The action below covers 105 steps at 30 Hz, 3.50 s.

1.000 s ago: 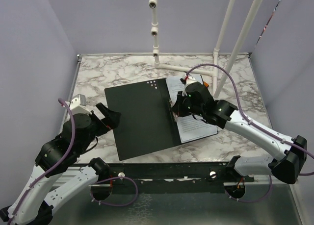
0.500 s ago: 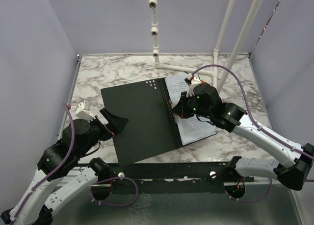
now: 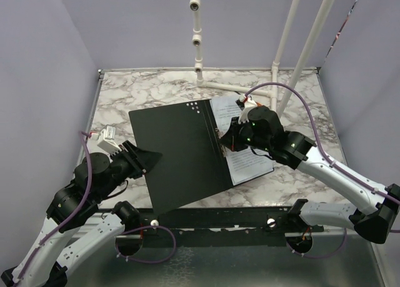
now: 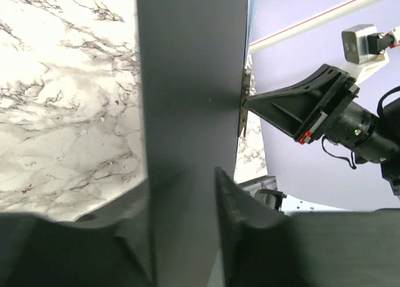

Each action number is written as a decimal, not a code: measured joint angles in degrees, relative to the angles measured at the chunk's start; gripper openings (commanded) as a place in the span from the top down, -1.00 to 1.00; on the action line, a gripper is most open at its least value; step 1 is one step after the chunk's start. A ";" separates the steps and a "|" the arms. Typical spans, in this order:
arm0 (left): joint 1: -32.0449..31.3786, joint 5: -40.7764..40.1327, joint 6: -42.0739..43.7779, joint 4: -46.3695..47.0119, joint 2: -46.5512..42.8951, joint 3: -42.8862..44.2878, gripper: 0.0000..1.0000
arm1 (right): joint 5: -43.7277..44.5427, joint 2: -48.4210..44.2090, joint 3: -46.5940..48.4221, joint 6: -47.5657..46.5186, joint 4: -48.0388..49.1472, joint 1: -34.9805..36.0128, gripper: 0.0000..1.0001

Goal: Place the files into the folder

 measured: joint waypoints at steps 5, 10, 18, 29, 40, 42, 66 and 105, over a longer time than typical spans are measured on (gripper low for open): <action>-0.02 0.15 0.13 0.46 0.09 0.00 1.00 | 0.83 0.61 -0.26 0.00 -0.04 0.00 0.99; -0.22 1.09 0.11 1.42 0.39 -0.46 1.00 | 1.11 2.84 -0.94 -0.02 -0.17 0.02 0.99; -0.22 0.85 2.25 1.03 2.86 -0.63 1.00 | 1.70 7.26 -1.03 -0.07 -0.15 0.02 0.99; -0.22 0.68 8.24 0.26 9.01 -0.61 1.00 | 0.94 17.29 -0.52 -0.04 1.27 0.04 0.90; -0.17 -0.50 13.68 -3.34 13.11 -0.20 1.00 | 1.01 21.99 3.37 -0.68 1.49 0.02 0.29; -0.15 -0.72 14.64 -4.79 13.64 -0.20 1.00 | 1.51 21.99 4.09 -0.92 1.46 0.02 0.16; -0.11 -8.28 19.47 -3.08 27.39 2.71 1.00 | 15.37 19.37 -4.00 -2.05 0.50 -3.63 -0.51; 5.38 -10.69 22.84 3.28 38.34 8.24 1.00 | -10.43 23.69 -19.21 0.46 21.20 -20.61 -0.70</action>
